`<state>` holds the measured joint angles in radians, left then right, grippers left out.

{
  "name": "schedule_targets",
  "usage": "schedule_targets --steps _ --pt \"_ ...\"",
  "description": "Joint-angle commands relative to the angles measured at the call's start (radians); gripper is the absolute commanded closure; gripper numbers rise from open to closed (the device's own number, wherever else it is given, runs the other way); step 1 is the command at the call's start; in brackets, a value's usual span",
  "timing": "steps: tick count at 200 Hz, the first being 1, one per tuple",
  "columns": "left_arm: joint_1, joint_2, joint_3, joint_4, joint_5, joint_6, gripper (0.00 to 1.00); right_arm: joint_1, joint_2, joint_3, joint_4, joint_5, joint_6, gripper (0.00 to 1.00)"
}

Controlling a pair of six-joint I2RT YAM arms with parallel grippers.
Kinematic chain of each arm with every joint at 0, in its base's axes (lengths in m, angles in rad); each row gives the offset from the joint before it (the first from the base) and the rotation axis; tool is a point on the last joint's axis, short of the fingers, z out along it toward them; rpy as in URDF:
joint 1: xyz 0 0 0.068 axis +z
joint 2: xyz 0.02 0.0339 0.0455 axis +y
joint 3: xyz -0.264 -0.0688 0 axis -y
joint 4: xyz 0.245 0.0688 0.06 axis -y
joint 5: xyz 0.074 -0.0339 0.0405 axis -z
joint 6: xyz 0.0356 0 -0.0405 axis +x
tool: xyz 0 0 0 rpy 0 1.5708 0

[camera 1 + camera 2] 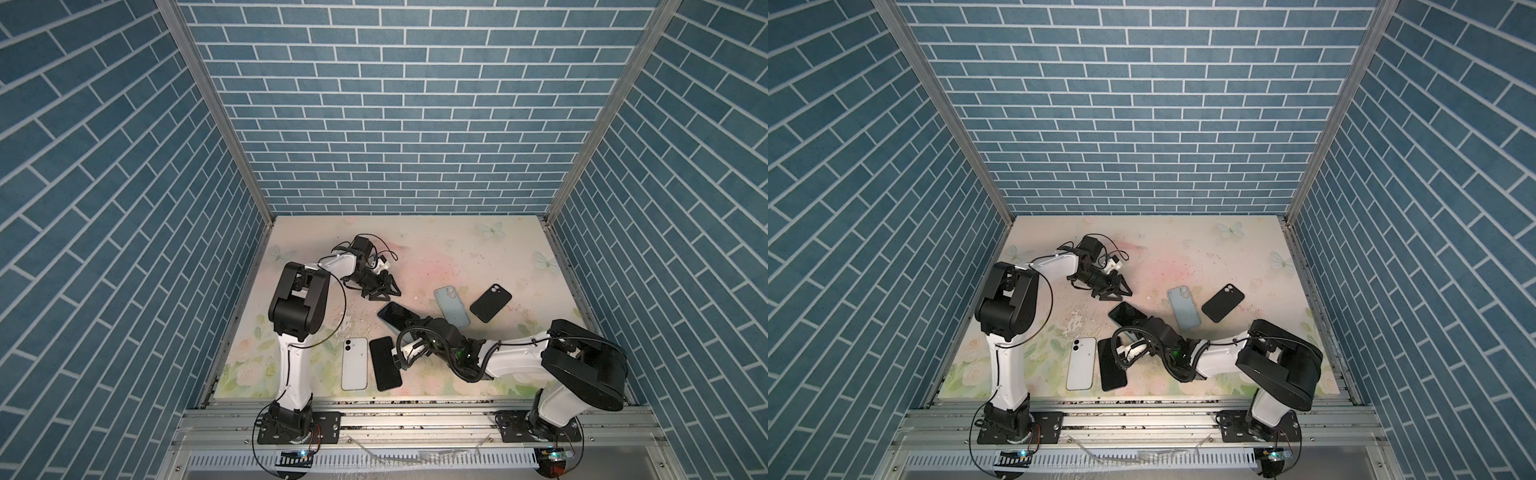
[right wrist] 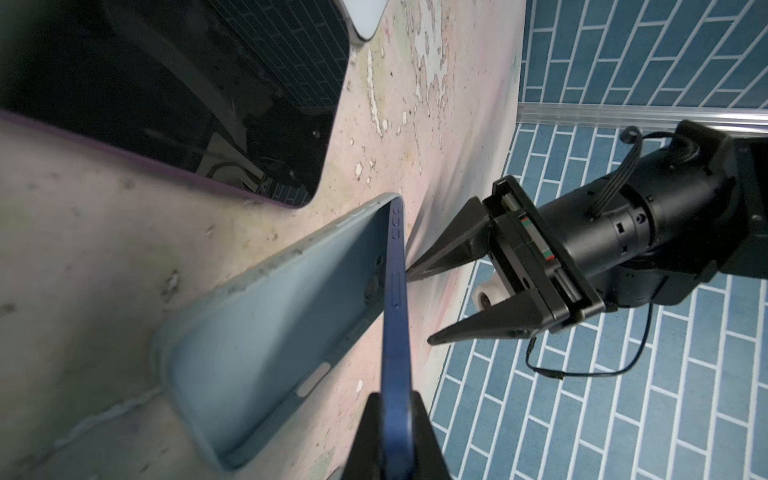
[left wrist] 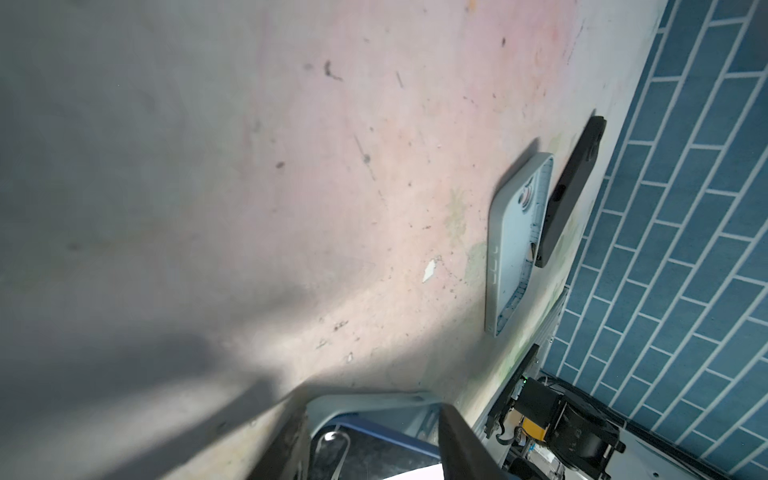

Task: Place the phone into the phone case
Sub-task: 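Lower the blue phone edge-first into the light-blue case with the right gripper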

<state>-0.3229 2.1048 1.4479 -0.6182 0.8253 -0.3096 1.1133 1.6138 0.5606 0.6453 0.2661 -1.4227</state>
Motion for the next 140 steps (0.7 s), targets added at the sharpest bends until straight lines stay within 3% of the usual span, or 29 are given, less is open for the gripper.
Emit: schedule_targets --steps 1,72,83,112,140 --pt "-0.028 0.020 -0.002 -0.012 0.050 -0.007 0.49 -0.006 0.030 0.030 -0.026 -0.061 -0.036 1.00" --pt "-0.022 -0.032 0.018 -0.053 -0.018 0.032 0.49 -0.008 0.039 0.006 0.004 0.007 0.019 1.00" --pt "-0.009 -0.062 0.010 -0.041 -0.031 0.034 0.49 -0.007 0.035 -0.008 0.020 0.016 0.023 0.91" --pt "0.042 -0.143 -0.036 0.026 -0.049 0.003 0.48 -0.008 0.019 -0.032 0.025 0.021 0.028 0.81" --pt "0.100 -0.172 -0.053 0.039 -0.036 -0.004 0.48 -0.005 0.012 -0.042 0.025 0.026 0.034 0.63"
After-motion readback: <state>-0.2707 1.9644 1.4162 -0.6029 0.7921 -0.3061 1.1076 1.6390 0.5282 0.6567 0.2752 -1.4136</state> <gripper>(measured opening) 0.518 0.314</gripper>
